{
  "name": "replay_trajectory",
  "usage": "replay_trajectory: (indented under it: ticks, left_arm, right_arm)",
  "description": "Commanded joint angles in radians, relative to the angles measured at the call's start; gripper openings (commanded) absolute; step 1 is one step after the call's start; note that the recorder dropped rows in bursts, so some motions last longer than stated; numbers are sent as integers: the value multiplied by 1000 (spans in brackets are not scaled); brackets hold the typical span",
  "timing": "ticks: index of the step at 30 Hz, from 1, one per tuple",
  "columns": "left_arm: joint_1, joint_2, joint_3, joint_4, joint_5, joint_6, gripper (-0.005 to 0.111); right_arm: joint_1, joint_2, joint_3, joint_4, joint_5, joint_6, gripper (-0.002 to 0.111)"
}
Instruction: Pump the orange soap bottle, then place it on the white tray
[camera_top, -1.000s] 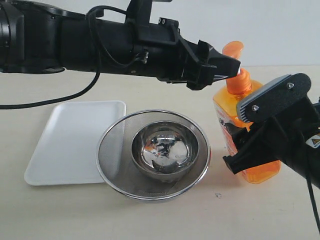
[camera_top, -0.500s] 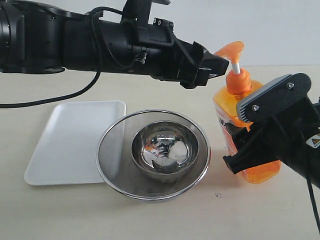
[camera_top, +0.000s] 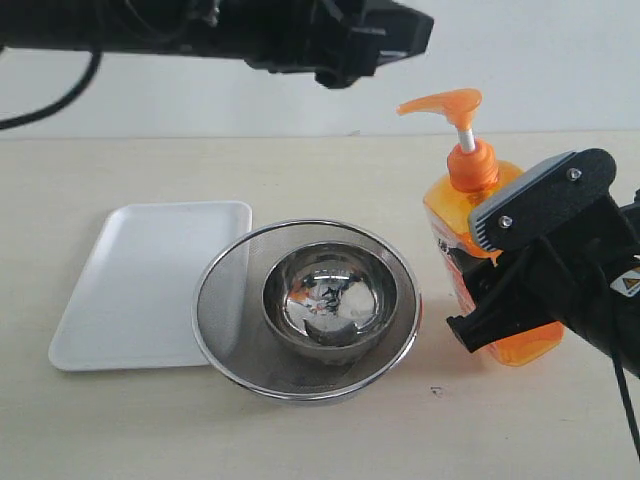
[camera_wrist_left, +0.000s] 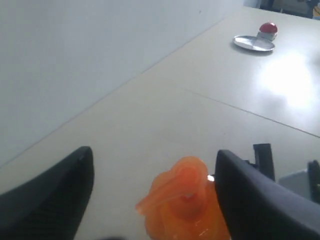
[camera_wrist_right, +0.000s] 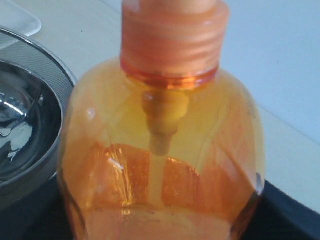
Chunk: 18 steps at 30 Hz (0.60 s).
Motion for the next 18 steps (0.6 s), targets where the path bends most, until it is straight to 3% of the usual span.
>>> replay_trajectory:
  ticks: [1,4,10,18]
  left_arm:
    - [1,-60,-6,37,9,-76,65]
    - [1,-44,-4,84,7,-83,65]
    - [1,69,-11,107,-141,-46,65]
    - [1,179,-86,104,-150,-24,65]
  right_arm:
    - [1,-15,-17,-27,-52,-43,1]
    - [1,-15,-17,-34,-28,-61,1]
    - [1,-15,-17,-34,-20,-64,1]
    - [1,-15,-17,-36,-6,-64,1]
